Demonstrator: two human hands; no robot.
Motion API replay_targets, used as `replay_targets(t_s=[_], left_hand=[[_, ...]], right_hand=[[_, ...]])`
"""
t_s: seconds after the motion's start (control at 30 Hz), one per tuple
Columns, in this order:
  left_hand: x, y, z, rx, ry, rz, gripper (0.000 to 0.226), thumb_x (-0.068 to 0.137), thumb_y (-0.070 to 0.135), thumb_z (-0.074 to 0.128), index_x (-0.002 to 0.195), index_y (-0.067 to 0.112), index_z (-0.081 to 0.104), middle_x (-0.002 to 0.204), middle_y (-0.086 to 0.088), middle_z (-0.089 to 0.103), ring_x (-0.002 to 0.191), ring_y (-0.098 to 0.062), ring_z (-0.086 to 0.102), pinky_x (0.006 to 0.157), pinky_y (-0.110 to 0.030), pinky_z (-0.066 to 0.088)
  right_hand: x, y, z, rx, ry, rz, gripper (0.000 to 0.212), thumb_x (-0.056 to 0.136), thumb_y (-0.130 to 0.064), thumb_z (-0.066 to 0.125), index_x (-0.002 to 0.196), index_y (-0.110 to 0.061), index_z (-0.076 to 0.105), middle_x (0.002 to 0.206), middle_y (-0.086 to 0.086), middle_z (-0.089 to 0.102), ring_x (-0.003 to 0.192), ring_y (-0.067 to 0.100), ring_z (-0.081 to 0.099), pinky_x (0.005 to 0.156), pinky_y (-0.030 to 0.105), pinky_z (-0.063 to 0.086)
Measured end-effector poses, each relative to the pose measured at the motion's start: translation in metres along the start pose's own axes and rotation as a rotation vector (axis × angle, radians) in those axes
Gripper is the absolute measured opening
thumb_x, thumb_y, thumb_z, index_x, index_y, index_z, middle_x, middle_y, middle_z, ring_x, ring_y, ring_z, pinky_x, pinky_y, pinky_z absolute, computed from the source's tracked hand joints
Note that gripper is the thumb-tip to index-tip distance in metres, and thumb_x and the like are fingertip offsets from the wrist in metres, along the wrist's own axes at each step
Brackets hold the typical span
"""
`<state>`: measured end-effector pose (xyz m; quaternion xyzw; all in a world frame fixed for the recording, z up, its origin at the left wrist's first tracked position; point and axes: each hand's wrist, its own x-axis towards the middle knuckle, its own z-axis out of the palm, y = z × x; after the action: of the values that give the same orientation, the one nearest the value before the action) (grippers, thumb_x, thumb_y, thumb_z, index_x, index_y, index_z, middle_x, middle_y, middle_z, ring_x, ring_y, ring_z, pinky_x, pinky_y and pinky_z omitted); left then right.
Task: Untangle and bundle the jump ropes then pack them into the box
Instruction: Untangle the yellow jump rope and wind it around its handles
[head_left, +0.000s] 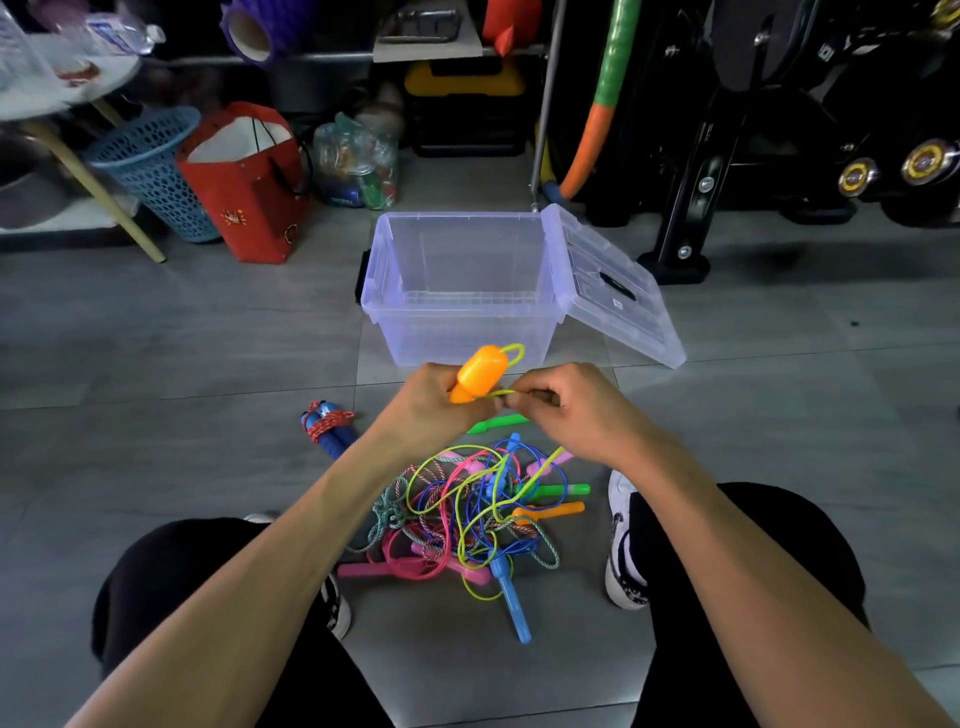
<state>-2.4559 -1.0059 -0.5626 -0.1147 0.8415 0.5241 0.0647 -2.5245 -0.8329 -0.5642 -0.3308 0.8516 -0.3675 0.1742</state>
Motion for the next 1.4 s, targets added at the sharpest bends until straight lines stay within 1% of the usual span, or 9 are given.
replay_targets(t_s=[0.23,0.33,0.4,0.53,0.63,0.8,1.1,1.27,1.4], left_hand=[[0.019,-0.022,-0.024,-0.331,0.335,-0.331,0.007,0.087,0.016,0.069,0.081,0.013,0.070,0.071,0.004,0.073,0.042,-0.011,0.038,0.042,-0.019,0.032],[0.021,-0.038,-0.032,-0.152,0.419,-0.436,0.007,0.081,0.013,0.073,0.075,0.013,0.070,0.059,0.004,0.064,0.044,-0.015,0.038,0.044,-0.022,0.031],[0.017,-0.035,-0.021,0.019,0.246,-0.400,0.006,0.079,0.012,0.075,0.076,0.015,0.071,0.056,0.005,0.057,0.046,-0.014,0.043,0.044,-0.021,0.034],[0.008,-0.013,0.000,-0.072,0.030,-0.096,0.029,0.083,0.010,0.074,0.111,0.016,0.069,0.092,0.011,0.069,0.064,0.004,0.059,0.055,-0.007,0.041],[0.002,-0.005,0.004,0.002,-0.010,0.025,0.015,0.089,0.019,0.070,0.095,0.006,0.073,0.052,0.014,0.051,0.040,-0.001,0.037,0.045,-0.011,0.029],[-0.001,0.005,-0.010,-0.263,0.167,-0.064,0.018,0.092,0.014,0.064,0.075,0.010,0.069,0.054,0.010,0.063,0.041,-0.006,0.036,0.044,-0.017,0.031],[0.008,-0.015,-0.036,-0.699,0.482,-0.259,0.007,0.090,0.014,0.063,0.090,0.008,0.066,0.073,0.001,0.069,0.047,-0.010,0.038,0.042,-0.021,0.031],[0.010,-0.023,-0.035,0.006,0.284,-0.344,0.012,0.080,0.019,0.071,0.091,0.015,0.071,0.065,0.001,0.058,0.046,-0.014,0.040,0.050,-0.023,0.034],[0.000,-0.009,-0.023,-0.105,0.170,-0.057,0.034,0.079,0.020,0.078,0.111,0.023,0.068,0.085,0.007,0.065,0.054,0.003,0.053,0.057,-0.018,0.043]], right_hand=[[-0.006,0.011,-0.008,-0.075,-0.070,0.159,0.025,0.092,-0.032,0.061,0.072,-0.019,0.062,0.066,0.002,0.065,0.059,0.019,0.058,0.060,0.033,0.047],[-0.010,0.019,-0.020,-0.013,-0.005,0.155,0.020,0.093,-0.026,0.059,0.075,-0.021,0.066,0.065,-0.005,0.065,0.056,0.012,0.059,0.057,0.031,0.047],[-0.011,0.021,-0.024,0.026,0.063,0.123,0.018,0.093,-0.022,0.059,0.078,-0.022,0.070,0.062,-0.008,0.061,0.051,0.004,0.050,0.056,0.026,0.042],[-0.009,0.014,-0.015,-0.018,-0.010,0.059,0.021,0.095,-0.023,0.059,0.081,-0.014,0.071,0.060,0.006,0.055,0.052,0.008,0.038,0.055,0.029,0.032],[-0.004,0.005,-0.004,0.002,-0.018,0.006,0.022,0.095,-0.023,0.059,0.074,-0.021,0.066,0.057,0.003,0.045,0.052,0.010,0.035,0.052,0.031,0.030],[-0.001,0.003,0.001,0.159,0.032,0.092,0.019,0.093,-0.024,0.062,0.074,-0.023,0.064,0.053,-0.013,0.056,0.051,0.002,0.049,0.053,0.020,0.039],[0.000,0.017,-0.009,0.017,-0.029,0.207,0.020,0.091,-0.020,0.058,0.073,-0.026,0.064,0.057,-0.009,0.062,0.054,0.003,0.054,0.057,0.024,0.042],[0.001,0.001,-0.010,0.014,0.054,-0.016,0.018,0.095,-0.017,0.058,0.083,-0.012,0.071,0.058,0.005,0.055,0.053,0.010,0.039,0.055,0.033,0.034],[0.002,-0.010,-0.007,0.030,0.025,-0.075,0.021,0.095,-0.016,0.057,0.081,-0.005,0.069,0.057,0.009,0.045,0.053,0.009,0.033,0.052,0.029,0.031]])
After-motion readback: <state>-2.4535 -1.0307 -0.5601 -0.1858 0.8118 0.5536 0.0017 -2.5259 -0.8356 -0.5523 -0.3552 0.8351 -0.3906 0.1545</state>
